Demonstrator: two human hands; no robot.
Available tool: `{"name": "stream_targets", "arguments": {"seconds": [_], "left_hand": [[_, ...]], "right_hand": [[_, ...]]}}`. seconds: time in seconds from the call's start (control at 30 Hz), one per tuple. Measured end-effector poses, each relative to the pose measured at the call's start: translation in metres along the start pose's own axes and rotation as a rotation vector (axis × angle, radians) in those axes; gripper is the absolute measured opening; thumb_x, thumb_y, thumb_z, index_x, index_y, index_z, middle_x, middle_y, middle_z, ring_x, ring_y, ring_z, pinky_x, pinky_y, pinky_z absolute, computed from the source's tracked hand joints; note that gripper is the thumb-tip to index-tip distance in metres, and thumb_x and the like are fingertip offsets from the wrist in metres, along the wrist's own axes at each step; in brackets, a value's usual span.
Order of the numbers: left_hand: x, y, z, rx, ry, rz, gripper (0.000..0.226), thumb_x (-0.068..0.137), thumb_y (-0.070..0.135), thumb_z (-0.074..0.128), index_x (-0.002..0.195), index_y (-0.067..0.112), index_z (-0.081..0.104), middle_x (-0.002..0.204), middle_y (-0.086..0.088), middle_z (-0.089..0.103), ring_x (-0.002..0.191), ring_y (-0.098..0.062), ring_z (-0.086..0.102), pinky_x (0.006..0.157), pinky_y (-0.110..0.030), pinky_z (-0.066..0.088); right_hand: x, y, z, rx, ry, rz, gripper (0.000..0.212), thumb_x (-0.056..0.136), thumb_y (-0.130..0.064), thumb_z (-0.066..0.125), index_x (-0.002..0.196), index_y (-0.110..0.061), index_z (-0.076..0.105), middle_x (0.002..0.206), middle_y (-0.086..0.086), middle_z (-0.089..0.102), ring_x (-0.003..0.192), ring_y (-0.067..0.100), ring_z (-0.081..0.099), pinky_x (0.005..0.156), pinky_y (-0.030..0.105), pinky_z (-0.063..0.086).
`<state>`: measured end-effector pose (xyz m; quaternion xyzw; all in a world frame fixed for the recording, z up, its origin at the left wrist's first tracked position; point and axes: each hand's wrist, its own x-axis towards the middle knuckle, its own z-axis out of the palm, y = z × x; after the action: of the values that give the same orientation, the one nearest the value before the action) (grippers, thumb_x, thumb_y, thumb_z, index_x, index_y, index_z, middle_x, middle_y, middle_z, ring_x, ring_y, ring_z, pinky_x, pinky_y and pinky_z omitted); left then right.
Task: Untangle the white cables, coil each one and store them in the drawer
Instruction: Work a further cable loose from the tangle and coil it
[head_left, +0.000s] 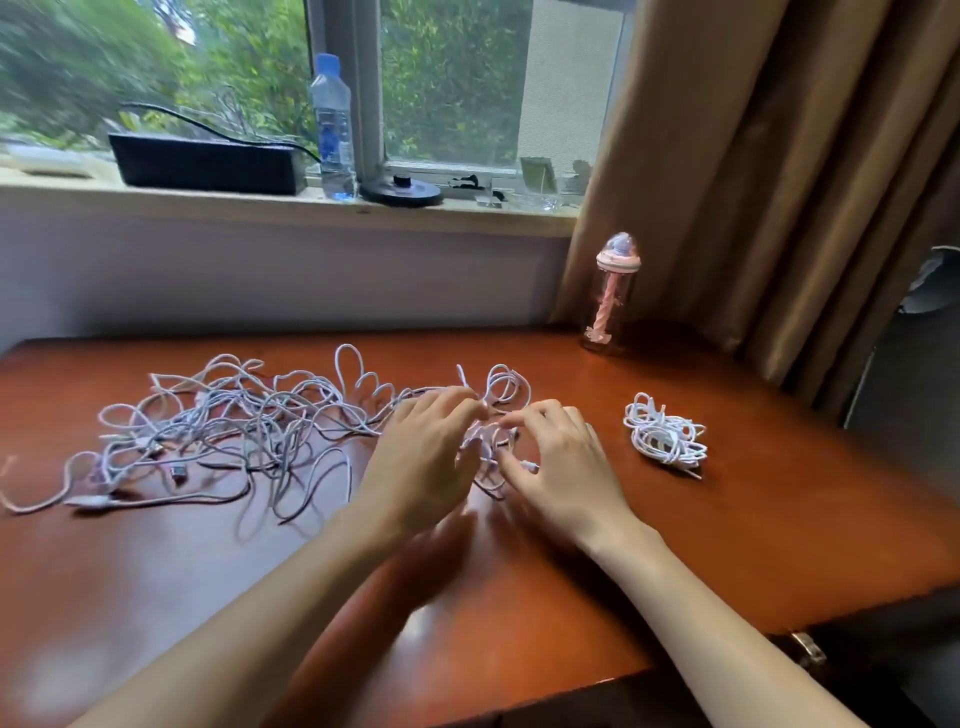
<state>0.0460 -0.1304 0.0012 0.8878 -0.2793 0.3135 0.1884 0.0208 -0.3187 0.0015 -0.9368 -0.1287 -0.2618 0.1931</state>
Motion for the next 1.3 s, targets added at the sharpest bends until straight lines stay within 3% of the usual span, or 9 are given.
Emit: {"name": "stream_targets", "arguments": {"seconds": [0.27, 0.4, 0.57, 0.7, 0.8, 0.97, 1.1, 1.23, 1.3], "left_hand": [[-0.032, -0.063, -0.041, 0.113, 0.036, -0.138, 0.026, 0.085, 0.028, 0.058, 0.11, 0.024, 0.065, 0.123, 0.006, 0.064, 0.117, -0.021, 0.058, 0.094, -0.038, 0.041], [-0.047, -0.089, -0.056, 0.19, 0.047, -0.197, 0.023, 0.086, 0.027, 0.057, 0.107, 0.024, 0.065, 0.118, 0.005, 0.065, 0.112, -0.022, 0.058, 0.095, -0.037, 0.037], [-0.054, -0.105, -0.055, 0.237, -0.005, -0.277, 0.035, 0.086, 0.04, 0.041, 0.104, 0.027, 0.067, 0.11, 0.005, 0.068, 0.106, -0.024, 0.062, 0.095, -0.04, 0.03], [-0.056, -0.116, -0.05, 0.258, -0.033, -0.305, 0.035, 0.084, 0.041, 0.041, 0.099, 0.026, 0.068, 0.107, 0.007, 0.068, 0.107, -0.024, 0.058, 0.096, -0.041, 0.026], [-0.06, -0.123, -0.051, 0.238, -0.027, -0.329, 0.038, 0.083, 0.044, 0.039, 0.094, 0.027, 0.07, 0.108, 0.009, 0.067, 0.109, -0.023, 0.056, 0.096, -0.041, 0.022], [-0.062, -0.123, -0.05, 0.282, -0.039, -0.299, 0.031, 0.084, 0.037, 0.044, 0.095, 0.027, 0.071, 0.11, 0.006, 0.066, 0.11, -0.026, 0.057, 0.101, -0.043, 0.021], [-0.062, -0.117, -0.05, 0.315, -0.044, -0.257, 0.025, 0.077, 0.021, 0.067, 0.101, 0.026, 0.071, 0.116, 0.0, 0.063, 0.113, -0.03, 0.056, 0.108, -0.045, 0.021], [-0.066, -0.096, -0.062, 0.127, -0.098, -0.13, 0.047, 0.075, 0.028, 0.041, 0.112, 0.026, 0.07, 0.123, 0.005, 0.064, 0.121, -0.019, 0.054, 0.118, -0.047, 0.019], [-0.068, -0.091, -0.065, -0.025, -0.109, -0.107, 0.049, 0.074, 0.032, 0.041, 0.113, 0.025, 0.07, 0.125, 0.009, 0.064, 0.126, -0.012, 0.051, 0.12, -0.046, 0.018]], "right_hand": [[0.032, -0.057, 0.045, 0.113, -0.05, -0.121, 0.032, 0.086, -0.039, 0.066, 0.116, -0.026, 0.066, 0.114, -0.005, 0.061, 0.109, 0.02, 0.053, 0.099, 0.037, 0.043], [0.044, -0.082, 0.065, 0.131, -0.151, -0.156, 0.038, 0.087, -0.041, 0.06, 0.12, -0.024, 0.066, 0.119, -0.003, 0.064, 0.115, 0.023, 0.054, 0.103, 0.04, 0.043], [0.056, -0.091, 0.088, 0.12, -0.273, -0.142, 0.037, 0.089, -0.04, 0.061, 0.124, -0.027, 0.065, 0.121, -0.004, 0.064, 0.115, 0.022, 0.054, 0.1, 0.04, 0.046], [0.064, -0.093, 0.098, 0.095, -0.27, -0.164, 0.023, 0.092, -0.038, 0.062, 0.109, -0.027, 0.072, 0.109, -0.005, 0.064, 0.107, 0.023, 0.056, 0.093, 0.038, 0.048], [0.057, -0.087, 0.098, 0.23, -0.278, -0.176, 0.022, 0.09, -0.037, 0.059, 0.103, -0.028, 0.074, 0.105, -0.011, 0.062, 0.106, 0.018, 0.055, 0.096, 0.037, 0.047], [0.043, -0.072, 0.082, 0.307, -0.383, -0.293, 0.026, 0.089, -0.025, 0.056, 0.106, -0.029, 0.075, 0.113, -0.016, 0.062, 0.11, 0.009, 0.052, 0.103, 0.025, 0.039], [0.043, -0.071, 0.08, 0.316, -0.387, -0.333, 0.016, 0.091, -0.016, 0.064, 0.098, -0.029, 0.07, 0.106, -0.011, 0.062, 0.102, 0.014, 0.053, 0.098, 0.033, 0.042], [0.043, -0.077, 0.079, 0.418, -0.317, -0.283, 0.018, 0.095, -0.008, 0.062, 0.099, -0.024, 0.066, 0.093, -0.016, 0.06, 0.091, 0.008, 0.054, 0.084, 0.031, 0.046], [0.045, -0.078, 0.075, 0.497, -0.248, -0.232, 0.02, 0.096, -0.006, 0.063, 0.099, -0.026, 0.067, 0.095, -0.018, 0.063, 0.093, 0.006, 0.059, 0.084, 0.029, 0.05]]}}
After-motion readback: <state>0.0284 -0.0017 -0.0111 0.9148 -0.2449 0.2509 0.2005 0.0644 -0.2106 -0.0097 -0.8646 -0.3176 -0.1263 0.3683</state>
